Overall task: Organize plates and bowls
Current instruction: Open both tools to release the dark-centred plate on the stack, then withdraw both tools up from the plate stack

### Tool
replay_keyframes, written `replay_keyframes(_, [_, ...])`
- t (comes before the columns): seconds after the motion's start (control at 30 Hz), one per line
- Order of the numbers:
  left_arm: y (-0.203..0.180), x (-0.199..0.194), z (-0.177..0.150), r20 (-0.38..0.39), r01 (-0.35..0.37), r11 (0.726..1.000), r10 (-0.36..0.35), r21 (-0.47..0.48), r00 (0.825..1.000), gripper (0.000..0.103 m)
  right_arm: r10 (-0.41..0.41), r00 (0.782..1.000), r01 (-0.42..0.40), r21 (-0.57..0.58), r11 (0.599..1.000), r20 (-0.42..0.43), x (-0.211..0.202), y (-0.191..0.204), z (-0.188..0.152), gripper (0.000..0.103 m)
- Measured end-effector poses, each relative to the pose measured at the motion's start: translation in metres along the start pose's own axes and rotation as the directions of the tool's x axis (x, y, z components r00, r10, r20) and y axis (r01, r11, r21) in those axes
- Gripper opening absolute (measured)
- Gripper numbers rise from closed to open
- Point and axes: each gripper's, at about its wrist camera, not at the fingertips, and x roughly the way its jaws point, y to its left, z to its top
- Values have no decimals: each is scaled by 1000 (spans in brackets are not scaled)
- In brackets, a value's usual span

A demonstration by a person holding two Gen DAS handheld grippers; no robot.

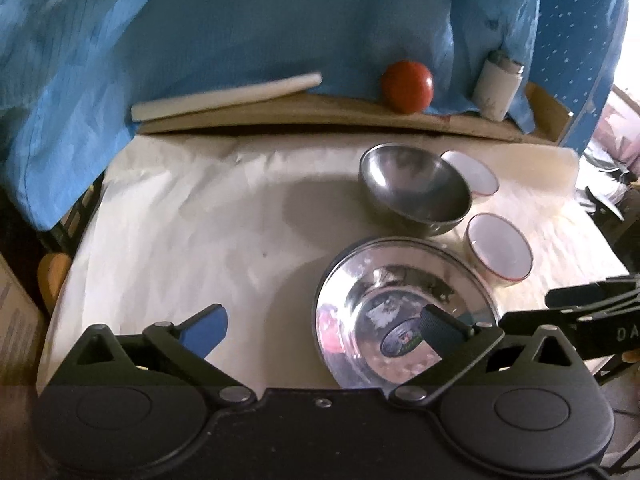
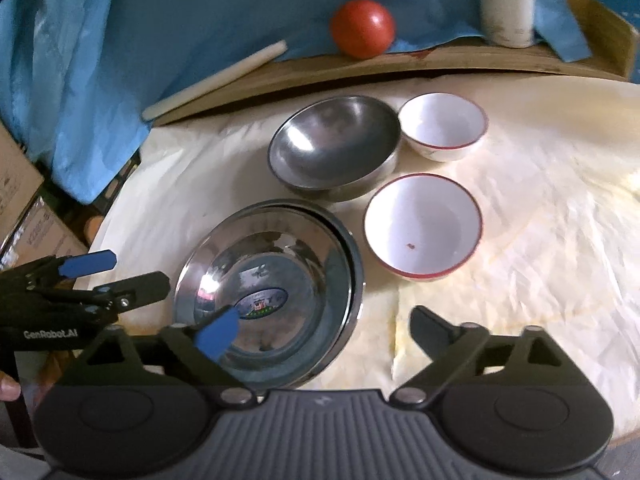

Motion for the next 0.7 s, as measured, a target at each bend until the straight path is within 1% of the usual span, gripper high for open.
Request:
replay_keyframes(0.17, [4,-4,-2,29,86,996,-85,-16,996,102,-62,996,58,49,997,69,-12,0,-18,103])
replay_keyframes(0.27, [2,-1,-4,34,111,994,-110,-13,993,102,-108,989,103,58,993,97,-19,0,-28,103])
replay_keyframes(0.37, [-3,3,-3,21,129,992,-129,-6,991,102,-146,984,137,95,986,99,-25,-8,-33,103])
replay_keyframes(0.47, [-13,7,0,16,146,989,-147,21,989,102,-180,978,166,126,978,102,-32,-17,-37,103])
replay_keyframes(0.7, [-50,26,15,-4,169,983,-169,73,986,102,-207,975,190,175,966,85,-37,-57,-32,103])
